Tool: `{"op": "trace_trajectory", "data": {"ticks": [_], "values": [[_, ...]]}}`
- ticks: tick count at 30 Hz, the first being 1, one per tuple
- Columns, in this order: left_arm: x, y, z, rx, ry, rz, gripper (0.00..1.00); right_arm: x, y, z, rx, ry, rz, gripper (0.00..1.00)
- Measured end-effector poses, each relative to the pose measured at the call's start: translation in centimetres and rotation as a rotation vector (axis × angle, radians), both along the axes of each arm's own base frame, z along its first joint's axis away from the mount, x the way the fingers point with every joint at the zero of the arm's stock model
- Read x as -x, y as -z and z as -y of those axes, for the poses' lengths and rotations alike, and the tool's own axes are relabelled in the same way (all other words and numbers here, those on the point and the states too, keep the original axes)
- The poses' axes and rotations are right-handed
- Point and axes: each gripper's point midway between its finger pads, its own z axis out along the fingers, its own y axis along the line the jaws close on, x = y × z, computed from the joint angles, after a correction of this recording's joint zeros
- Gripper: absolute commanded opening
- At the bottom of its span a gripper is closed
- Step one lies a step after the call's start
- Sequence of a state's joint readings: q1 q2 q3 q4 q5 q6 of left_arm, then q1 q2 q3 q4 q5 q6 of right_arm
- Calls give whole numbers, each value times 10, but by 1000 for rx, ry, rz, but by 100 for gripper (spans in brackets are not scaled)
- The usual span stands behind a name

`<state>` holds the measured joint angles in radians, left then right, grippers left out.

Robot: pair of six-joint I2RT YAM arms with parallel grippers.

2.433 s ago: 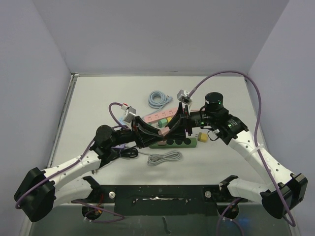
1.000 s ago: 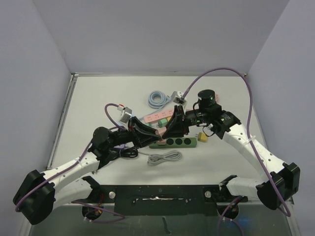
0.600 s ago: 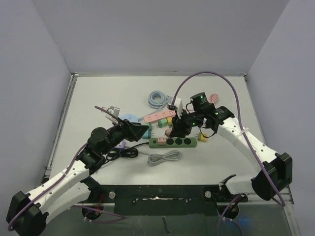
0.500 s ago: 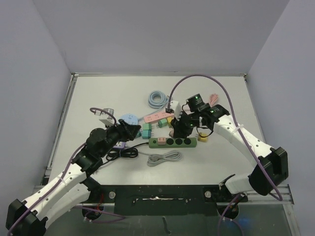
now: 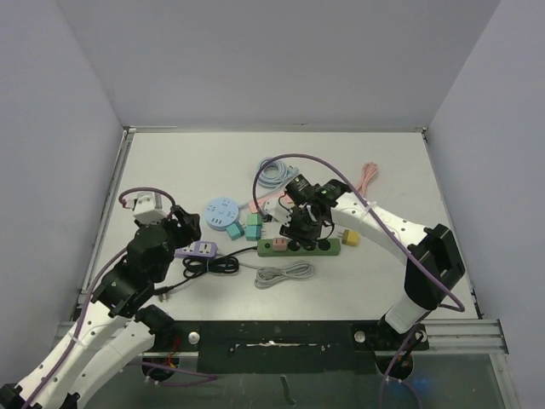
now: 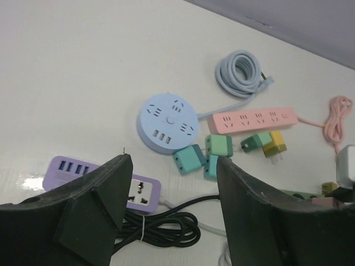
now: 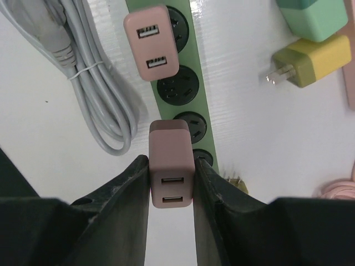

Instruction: Insert the plug

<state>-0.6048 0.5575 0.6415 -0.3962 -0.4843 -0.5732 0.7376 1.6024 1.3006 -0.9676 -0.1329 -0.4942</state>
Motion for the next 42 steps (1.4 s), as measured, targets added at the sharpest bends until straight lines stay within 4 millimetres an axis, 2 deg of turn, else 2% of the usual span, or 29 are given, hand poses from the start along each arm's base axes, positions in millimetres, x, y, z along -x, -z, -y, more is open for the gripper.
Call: {"op": "trace_trajectory", "data": {"ticks": [7, 12, 21, 35, 42], "values": [[11, -9, -41, -37, -166, 28, 62, -4, 12, -13, 67, -90, 28, 0], [17, -17, -53, -13, -209, 65, 62, -3, 20, -19, 85, -140, 28, 0], [17, -15, -54, -18, -217, 61, 63, -15, 20, -28, 63, -205, 85, 0], [16, -11, -53, -26, -216, 52, 63, -12, 33, -27, 83, -243, 54, 0], [15, -2, -53, -41, -214, 34, 63, -12, 34, -26, 84, -250, 51, 0]]}}
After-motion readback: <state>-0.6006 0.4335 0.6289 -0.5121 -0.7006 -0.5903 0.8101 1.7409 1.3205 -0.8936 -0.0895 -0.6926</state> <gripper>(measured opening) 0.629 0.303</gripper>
